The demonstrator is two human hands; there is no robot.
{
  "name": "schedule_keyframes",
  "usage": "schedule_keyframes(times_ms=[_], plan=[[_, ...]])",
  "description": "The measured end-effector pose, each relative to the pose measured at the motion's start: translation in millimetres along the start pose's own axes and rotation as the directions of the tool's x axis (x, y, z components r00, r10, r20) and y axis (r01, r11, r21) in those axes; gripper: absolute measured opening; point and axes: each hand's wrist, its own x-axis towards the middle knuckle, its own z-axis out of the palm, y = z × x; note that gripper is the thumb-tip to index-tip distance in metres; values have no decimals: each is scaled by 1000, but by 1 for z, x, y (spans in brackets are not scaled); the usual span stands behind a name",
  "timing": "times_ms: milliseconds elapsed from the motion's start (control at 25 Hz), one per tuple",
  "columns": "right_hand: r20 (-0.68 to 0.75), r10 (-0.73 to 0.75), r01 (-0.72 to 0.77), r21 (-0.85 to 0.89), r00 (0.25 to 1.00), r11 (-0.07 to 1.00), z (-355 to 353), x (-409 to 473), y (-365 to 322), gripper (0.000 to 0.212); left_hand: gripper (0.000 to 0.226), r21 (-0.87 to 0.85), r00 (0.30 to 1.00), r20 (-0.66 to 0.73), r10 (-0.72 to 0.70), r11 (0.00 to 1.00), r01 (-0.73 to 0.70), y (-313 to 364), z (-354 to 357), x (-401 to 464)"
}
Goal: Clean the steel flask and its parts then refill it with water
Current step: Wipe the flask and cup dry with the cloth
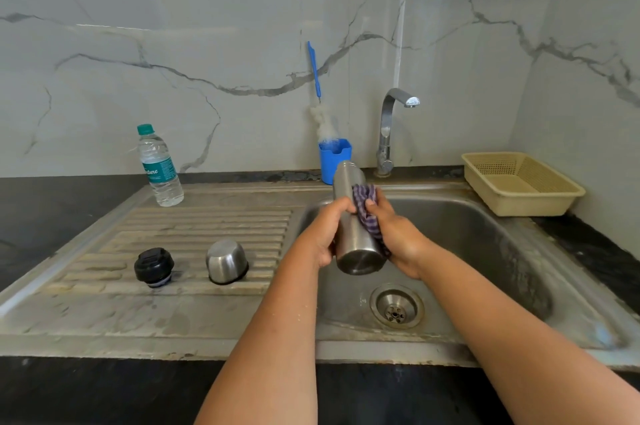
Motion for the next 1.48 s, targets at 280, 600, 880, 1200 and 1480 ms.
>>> schedule_keyframes(times_ms=[280, 600, 880, 1200, 1480], plan=[[-112, -182, 175, -69, 977, 982, -31, 5, -12, 53, 42, 182, 995, 82, 56, 981, -71, -2, 14, -3], [48, -74, 82, -220, 996, 972, -28, 0, -11, 56, 45, -35, 956, -164, 243, 967, -252, -3, 0, 8], [-63, -73, 70, -51, 995, 996, -17, 4, -12, 59, 23, -180, 979, 18, 204, 964, -197, 4, -2, -5], [-220, -56, 100, 194, 974, 976, -36, 9, -9, 52, 43, 404, 915, -147, 376, 867, -291, 1, 27, -4], [-102, -287, 285, -35, 953, 958, -22, -4, -24, 54, 77, 391, 925, -12, 380, 853, -346, -8, 18, -2]])
